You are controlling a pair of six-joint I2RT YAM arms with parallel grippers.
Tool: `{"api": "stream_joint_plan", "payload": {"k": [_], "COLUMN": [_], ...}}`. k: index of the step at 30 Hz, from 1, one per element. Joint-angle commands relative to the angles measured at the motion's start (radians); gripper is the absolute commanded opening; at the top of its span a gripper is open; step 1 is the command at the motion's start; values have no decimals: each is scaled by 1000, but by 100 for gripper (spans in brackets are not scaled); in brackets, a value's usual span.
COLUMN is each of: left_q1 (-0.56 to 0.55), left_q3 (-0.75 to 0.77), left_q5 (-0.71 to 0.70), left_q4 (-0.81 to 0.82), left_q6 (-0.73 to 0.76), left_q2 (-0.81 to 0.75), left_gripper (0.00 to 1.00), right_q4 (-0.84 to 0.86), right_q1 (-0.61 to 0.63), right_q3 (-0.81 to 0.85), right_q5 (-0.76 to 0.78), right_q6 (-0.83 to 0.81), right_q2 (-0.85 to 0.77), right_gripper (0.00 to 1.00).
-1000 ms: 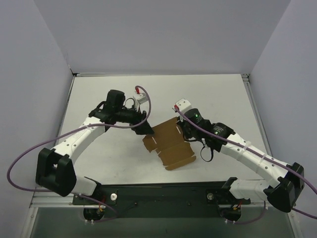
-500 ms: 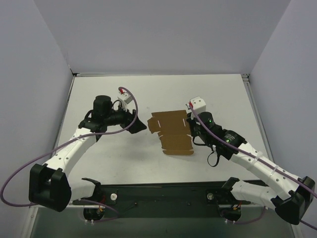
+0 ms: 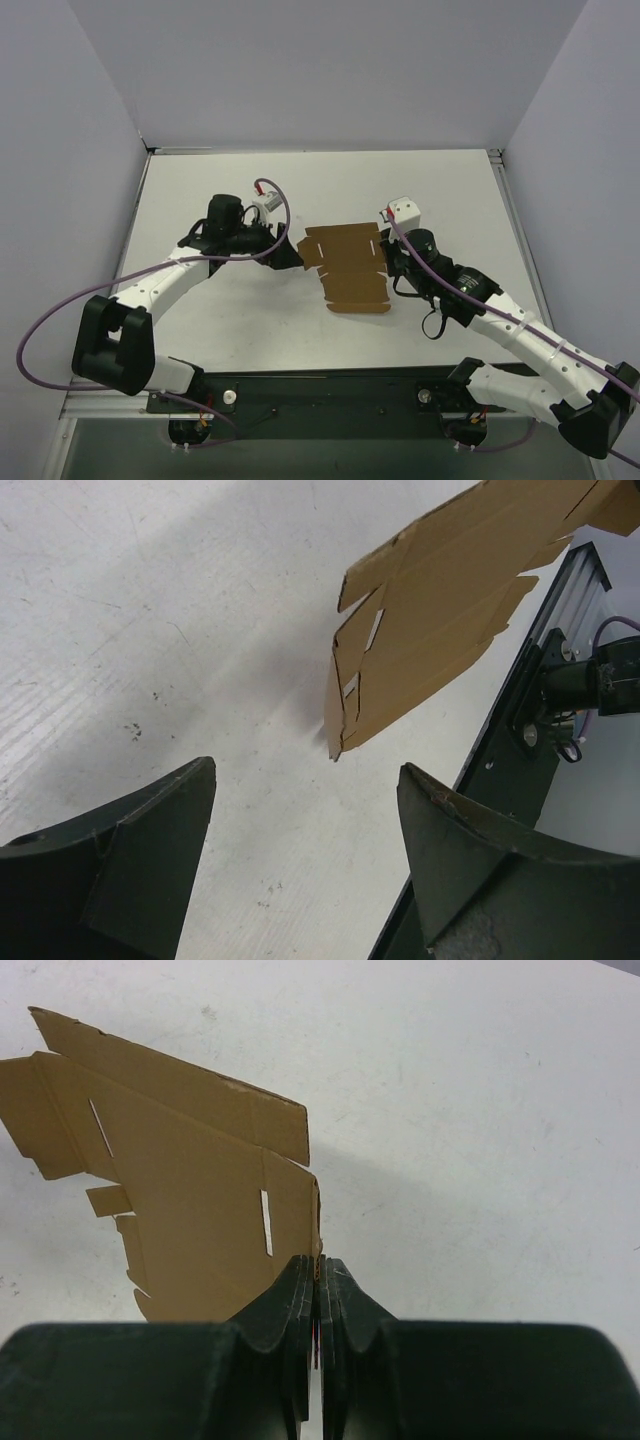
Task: Fold the paper box
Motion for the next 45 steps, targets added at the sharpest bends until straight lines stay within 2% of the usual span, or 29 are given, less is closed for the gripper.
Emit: {"api": "stream_joint_plan", "payload": {"k": [1, 6, 7, 12, 13, 15, 16, 18, 19, 21, 22, 24, 27, 29, 31, 35, 38, 39, 45], "left_q1": [-9, -24, -26, -44, -56, -67, -78, -90, -96, -121, -132, -152, -155, -155, -156, -164, -167, -168, -173], "left_q3": [35, 46, 52, 63, 63, 78, 83, 93, 98, 116, 123, 127, 141, 149, 158, 175, 182, 183, 186], "left_q5": [64, 76, 81, 87, 79, 29, 3, -75, -98, -152, -163, -157, -64, -9, 16, 47, 52, 50, 47], "left_q4": [104, 137, 141, 158, 155, 115, 91, 22, -19, -60, -101, -126, -169, -193, -230, -276, -301, -302, -310], "left_q6": [-59, -80, -82, -88, -80, -31, -8, 50, 70, 142, 168, 248, 315, 351, 371, 417, 429, 429, 431], "left_q2": [21, 54, 60, 83, 85, 79, 76, 65, 62, 53, 50, 38, 30, 27, 28, 28, 31, 33, 36], "left_gripper": [80, 65, 53, 22, 8, 0, 0, 0, 0, 0, 0, 0, 0, 0, 0, 0, 0, 0, 0], "right_q4": [46, 52, 53, 64, 66, 66, 64, 55, 50, 29, 23, 12, 10, 7, -29, -69, -75, -72, -68], "right_q1": [-6, -8, -8, -8, -8, -8, -11, -18, -18, -20, -20, -20, -20, -23, -23, -23, -18, -17, 6], "right_q3": [-6, -12, -13, -29, -32, -35, -36, -34, -31, -25, -23, -22, -26, -22, -6, 44, 70, 84, 101], "right_q5": [-8, -22, -25, -32, -34, -32, -34, -34, -36, -36, -34, -51, -120, -225, -326, -399, -483, -499, -493], "right_q6": [9, 18, 20, 26, 29, 39, 46, 61, 84, 98, 101, 87, 14, -54, -95, -171, -214, -221, -229], "right_q2": [-23, -24, -23, -13, -12, -4, -3, 0, -1, -9, -13, -42, -79, -84, -60, 11, 63, 85, 137], "right_gripper": [0, 0, 0, 0, 0, 0, 1, 12, 32, 50, 64, 73, 75, 74, 73, 69, 64, 59, 41]}}
